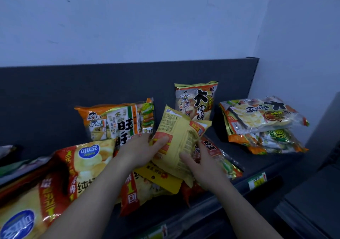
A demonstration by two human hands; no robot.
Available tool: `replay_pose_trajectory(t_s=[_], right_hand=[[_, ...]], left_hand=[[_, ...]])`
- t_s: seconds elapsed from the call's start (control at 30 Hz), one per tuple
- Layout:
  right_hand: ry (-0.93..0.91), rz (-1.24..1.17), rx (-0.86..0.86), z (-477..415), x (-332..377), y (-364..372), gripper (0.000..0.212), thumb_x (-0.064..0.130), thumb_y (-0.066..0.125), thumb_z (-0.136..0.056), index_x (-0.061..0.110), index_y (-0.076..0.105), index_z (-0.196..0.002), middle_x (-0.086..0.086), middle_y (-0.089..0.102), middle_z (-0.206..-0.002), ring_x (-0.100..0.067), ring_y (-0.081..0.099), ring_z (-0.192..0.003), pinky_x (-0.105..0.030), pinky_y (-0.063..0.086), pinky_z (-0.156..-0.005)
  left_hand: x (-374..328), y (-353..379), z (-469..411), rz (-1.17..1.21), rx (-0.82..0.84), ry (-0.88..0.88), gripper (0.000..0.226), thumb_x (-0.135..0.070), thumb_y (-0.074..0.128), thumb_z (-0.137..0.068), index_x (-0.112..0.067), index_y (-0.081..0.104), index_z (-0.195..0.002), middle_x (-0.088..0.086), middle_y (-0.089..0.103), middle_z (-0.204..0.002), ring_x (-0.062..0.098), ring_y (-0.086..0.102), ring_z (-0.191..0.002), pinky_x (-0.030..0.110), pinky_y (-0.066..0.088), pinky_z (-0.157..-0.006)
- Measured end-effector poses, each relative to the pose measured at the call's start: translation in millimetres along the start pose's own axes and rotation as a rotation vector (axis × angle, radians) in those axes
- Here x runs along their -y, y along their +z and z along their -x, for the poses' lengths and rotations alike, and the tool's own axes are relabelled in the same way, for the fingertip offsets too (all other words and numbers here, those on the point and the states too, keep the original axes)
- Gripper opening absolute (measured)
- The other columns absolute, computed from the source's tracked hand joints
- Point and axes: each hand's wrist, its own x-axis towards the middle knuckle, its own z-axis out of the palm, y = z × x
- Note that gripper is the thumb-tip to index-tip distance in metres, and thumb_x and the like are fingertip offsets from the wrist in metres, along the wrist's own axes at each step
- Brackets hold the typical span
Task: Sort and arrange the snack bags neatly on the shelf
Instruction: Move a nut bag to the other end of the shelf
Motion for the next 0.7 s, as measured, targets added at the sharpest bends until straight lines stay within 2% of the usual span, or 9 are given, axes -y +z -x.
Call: replay_pose_trajectory(t_s=[0.07, 0.13, 0.2, 0.3, 0.4, 0.47, 0.53, 0.6, 0.7], right_hand=[[0.003, 0.141, 0.059, -1, 4, 4, 0.085, 0.072, 0.037, -0.087, 0.031, 0.003, -0.153, 0.003, 0.055, -0.134, -0.025, 0.056, -0.118, -0.035, 0.046, -0.086], [-0.008, 0.216, 0.083, -3, 5, 9, 0.082, 0.075, 0.029, -0.088, 0.03, 0.004, -0.153, -0.003, 0.054, -0.137, -0.028, 0.054, -0.121, -0.043, 0.041, -0.102], [-0.031, 0.199, 0.074, -7, 3, 16, 0.087, 0.081, 0.024, -0.083, 0.029, 0.009, -0.151, -0.003, 0.053, -0.139, -0.028, 0.051, -0.124, -0.049, 0.034, -0.109], [-0.062, 0.037, 0.075, -11, 0, 23, 0.099, 0.09, 0.022, -0.07, 0.032, 0.016, -0.15, 0.002, 0.052, -0.138, -0.025, 0.052, -0.124, -0.05, 0.039, -0.106], [-0.123, -0.21, 0.046, -10, 2, 23, 0.072, 0.077, 0.029, -0.085, 0.038, 0.025, -0.145, 0.012, 0.052, -0.132, -0.013, 0.053, -0.119, -0.033, 0.048, -0.097], [-0.159, -0.296, 0.013, -4, 10, 18, 0.049, 0.056, 0.03, -0.098, 0.039, 0.026, -0.144, 0.017, 0.049, -0.125, -0.005, 0.05, -0.113, -0.014, 0.044, -0.084], [-0.188, -0.314, -0.005, 1, 17, 12, 0.034, 0.045, 0.03, -0.102, 0.044, 0.026, -0.136, 0.024, 0.048, -0.116, 0.0, 0.049, -0.108, -0.009, 0.041, -0.079], [-0.208, -0.304, -0.006, 6, 25, 7, 0.026, 0.042, 0.03, -0.103, 0.046, 0.027, -0.128, 0.03, 0.045, -0.111, 0.003, 0.049, -0.105, -0.008, 0.042, -0.08], [-0.288, -0.243, 0.025, 15, 39, -2, 0.035, 0.039, 0.03, -0.104, 0.038, 0.034, -0.138, 0.023, 0.047, -0.111, 0.001, 0.048, -0.104, -0.003, 0.037, -0.07]], left_hand=[[-2, -3, 1, -0.027, 0.057, 0.016, 0.107, -0.091, 0.022, -0.069, -0.021, 0.032, -0.149, 0.004, 0.048, -0.145, 0.026, 0.05, -0.126, 0.04, 0.043, -0.1], [-4, -5, 3, 0.046, 0.132, 0.023, 0.092, -0.084, 0.026, -0.076, -0.026, 0.036, -0.147, 0.003, 0.051, -0.142, 0.025, 0.052, -0.124, 0.034, 0.041, -0.095], [-3, -5, 2, 0.104, 0.165, 0.026, 0.092, -0.086, 0.026, -0.073, -0.03, 0.041, -0.143, 0.002, 0.056, -0.137, 0.024, 0.056, -0.119, 0.034, 0.042, -0.096], [-4, -2, 1, 0.196, 0.133, 0.043, 0.086, -0.085, 0.031, -0.076, -0.029, 0.048, -0.138, 0.001, 0.06, -0.131, 0.025, 0.058, -0.116, 0.04, 0.044, -0.102], [-5, 1, 0, 0.316, 0.066, 0.051, 0.095, -0.091, 0.039, -0.067, -0.023, 0.057, -0.13, 0.001, 0.066, -0.12, 0.023, 0.063, -0.105, 0.043, 0.049, -0.098], [-6, 3, 5, 0.358, 0.01, 0.07, 0.097, -0.093, 0.038, -0.063, -0.022, 0.059, -0.126, 0.0, 0.068, -0.113, 0.021, 0.065, -0.099, 0.043, 0.053, -0.093], [-8, 1, 14, 0.35, -0.046, 0.076, 0.105, -0.099, 0.032, -0.055, -0.023, 0.06, -0.121, -0.003, 0.069, -0.108, 0.018, 0.066, -0.095, 0.042, 0.055, -0.089], [-9, 0, 25, 0.343, -0.105, 0.117, 0.09, -0.093, 0.031, -0.064, -0.026, 0.06, -0.117, -0.005, 0.069, -0.105, 0.015, 0.066, -0.092, 0.04, 0.055, -0.086], [-9, -6, 48, 0.327, -0.228, 0.158, 0.069, -0.08, 0.034, -0.082, -0.029, 0.053, -0.123, -0.009, 0.066, -0.11, 0.012, 0.062, -0.096, 0.037, 0.052, -0.087]])
